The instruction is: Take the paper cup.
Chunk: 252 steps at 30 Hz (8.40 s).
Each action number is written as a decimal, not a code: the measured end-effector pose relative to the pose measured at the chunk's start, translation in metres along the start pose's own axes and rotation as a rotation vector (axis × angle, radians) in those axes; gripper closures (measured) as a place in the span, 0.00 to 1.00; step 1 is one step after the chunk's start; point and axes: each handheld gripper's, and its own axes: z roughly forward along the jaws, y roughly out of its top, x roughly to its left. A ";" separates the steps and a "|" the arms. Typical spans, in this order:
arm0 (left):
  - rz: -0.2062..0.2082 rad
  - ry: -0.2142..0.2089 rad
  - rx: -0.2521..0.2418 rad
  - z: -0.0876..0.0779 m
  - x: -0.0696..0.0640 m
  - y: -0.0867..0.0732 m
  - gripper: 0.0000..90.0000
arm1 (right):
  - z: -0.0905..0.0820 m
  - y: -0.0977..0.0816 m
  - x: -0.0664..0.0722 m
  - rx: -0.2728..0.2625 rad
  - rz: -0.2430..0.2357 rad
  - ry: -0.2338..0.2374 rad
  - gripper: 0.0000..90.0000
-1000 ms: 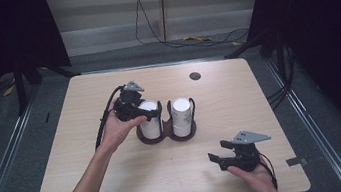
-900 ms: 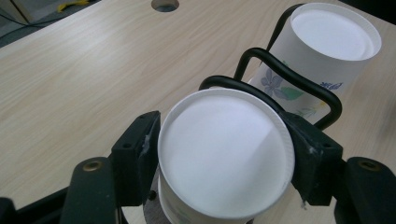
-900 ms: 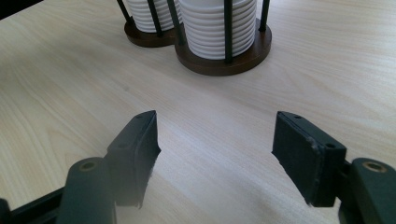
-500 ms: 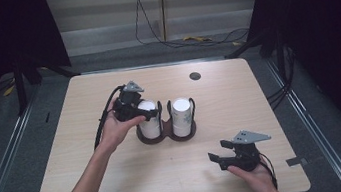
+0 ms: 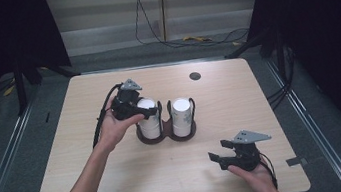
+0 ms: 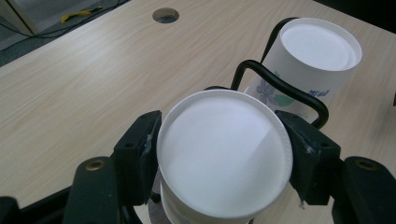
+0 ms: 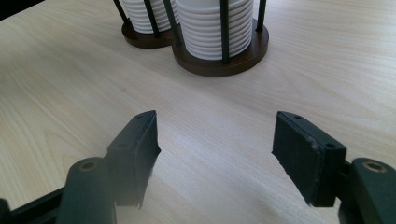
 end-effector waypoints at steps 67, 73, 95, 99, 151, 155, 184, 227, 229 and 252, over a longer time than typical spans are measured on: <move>-0.026 -0.010 -0.172 -0.041 0.002 0.019 0.40 | 0.000 0.000 0.000 -0.004 0.008 0.006 0.35; -0.030 -0.022 -0.194 -0.049 0.005 0.021 0.40 | 0.000 0.000 0.000 -0.004 0.013 0.008 0.35; 0.035 -0.091 -0.244 -0.072 -0.019 0.023 0.40 | -0.001 0.000 0.001 -0.015 0.008 0.013 0.34; 0.034 -0.118 -0.249 -0.072 -0.023 0.015 0.40 | 0.000 0.000 0.001 -0.008 0.006 0.020 0.33; 0.038 -0.286 -0.231 -0.032 -0.069 -0.067 0.39 | 0.038 0.035 0.062 -0.138 -0.122 0.278 0.21; 0.026 -0.315 -0.244 -0.031 -0.073 -0.068 0.39 | 0.040 0.033 0.064 -0.133 -0.120 0.292 0.18; 0.008 -0.389 -0.275 -0.027 -0.088 -0.059 0.39 | 0.044 0.038 0.067 -0.219 -0.122 0.346 0.15; -0.014 -0.445 -0.255 -0.021 -0.096 -0.057 0.36 | 0.044 0.033 0.065 -0.213 -0.157 0.378 0.26; -0.014 -0.443 -0.255 -0.020 -0.098 -0.058 0.31 | 0.044 0.033 0.065 -0.208 -0.156 0.385 0.26; 0.067 -0.391 -0.223 -0.024 -0.098 -0.059 0.22 | 0.043 0.038 0.060 -0.073 -0.181 0.376 0.29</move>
